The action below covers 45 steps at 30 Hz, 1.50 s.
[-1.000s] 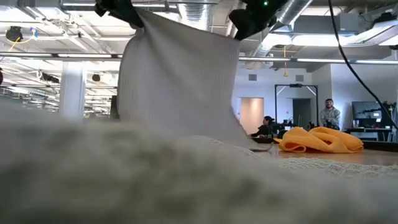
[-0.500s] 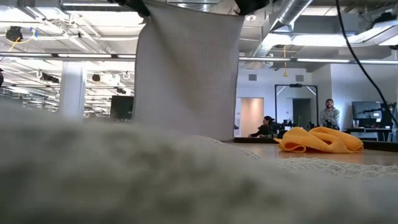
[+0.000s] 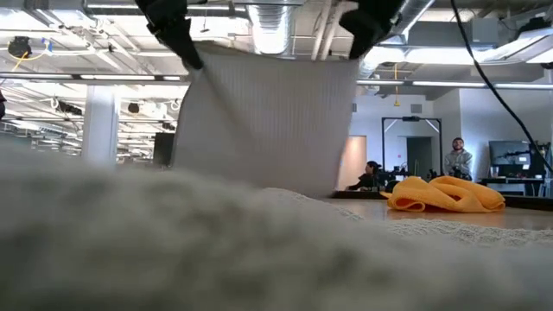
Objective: Fold microfiber towels
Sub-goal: Fold the top gray microfiber towel
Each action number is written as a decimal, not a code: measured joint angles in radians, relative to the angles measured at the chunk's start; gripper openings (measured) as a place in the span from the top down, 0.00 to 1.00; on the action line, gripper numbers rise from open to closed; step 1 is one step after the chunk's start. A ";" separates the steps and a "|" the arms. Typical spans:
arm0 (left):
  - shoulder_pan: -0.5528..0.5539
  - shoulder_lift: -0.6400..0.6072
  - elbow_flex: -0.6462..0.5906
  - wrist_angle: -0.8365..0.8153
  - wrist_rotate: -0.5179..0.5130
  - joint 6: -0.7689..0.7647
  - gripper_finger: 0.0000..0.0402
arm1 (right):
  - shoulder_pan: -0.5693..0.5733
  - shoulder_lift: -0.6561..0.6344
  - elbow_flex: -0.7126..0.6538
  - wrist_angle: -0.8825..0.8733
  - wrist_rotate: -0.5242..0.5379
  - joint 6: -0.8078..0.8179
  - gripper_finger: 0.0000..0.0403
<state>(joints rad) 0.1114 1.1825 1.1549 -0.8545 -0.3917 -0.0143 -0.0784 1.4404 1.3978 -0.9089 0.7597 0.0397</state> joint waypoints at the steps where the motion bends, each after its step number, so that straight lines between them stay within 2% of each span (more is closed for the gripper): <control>1: -0.016 0.015 0.000 -0.019 0.004 -0.034 1.00 | 0.015 0.011 -0.007 -0.027 0.000 0.038 1.00; 3: -0.056 0.049 0.000 -0.052 0.021 -0.103 1.00 | 0.044 0.031 -0.032 -0.087 -0.011 0.101 1.00; 7: -0.149 0.123 0.000 -0.091 0.031 -0.225 1.00 | 0.108 0.056 -0.083 -0.150 -0.102 0.221 1.00; 16: -0.362 0.309 0.000 -0.090 0.098 -0.468 1.00 | 0.303 0.055 -0.181 -0.134 -0.204 0.397 1.00; 21: -0.469 0.401 0.000 -0.067 0.100 -0.589 1.00 | 0.399 0.054 -0.214 -0.106 -0.269 0.480 1.00; 32: -0.616 0.441 0.000 0.045 0.137 -0.830 1.00 | 0.535 0.054 -0.264 -0.034 -0.387 0.634 1.00; 38: -0.649 0.441 0.000 0.047 0.148 -0.896 1.00 | 0.569 0.054 -0.264 0.001 -0.384 0.641 1.00; 41: -0.646 0.441 0.000 0.038 0.141 -0.912 1.00 | 0.556 0.054 -0.264 0.002 -0.351 0.633 1.00; 45: -0.619 0.441 0.000 -0.001 0.084 -0.914 1.00 | 0.508 0.054 -0.264 0.003 -0.277 0.602 1.00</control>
<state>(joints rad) -0.5078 1.6234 1.1545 -0.8555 -0.3080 -0.9287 0.4300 1.4948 1.1339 -0.9061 0.4824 0.6418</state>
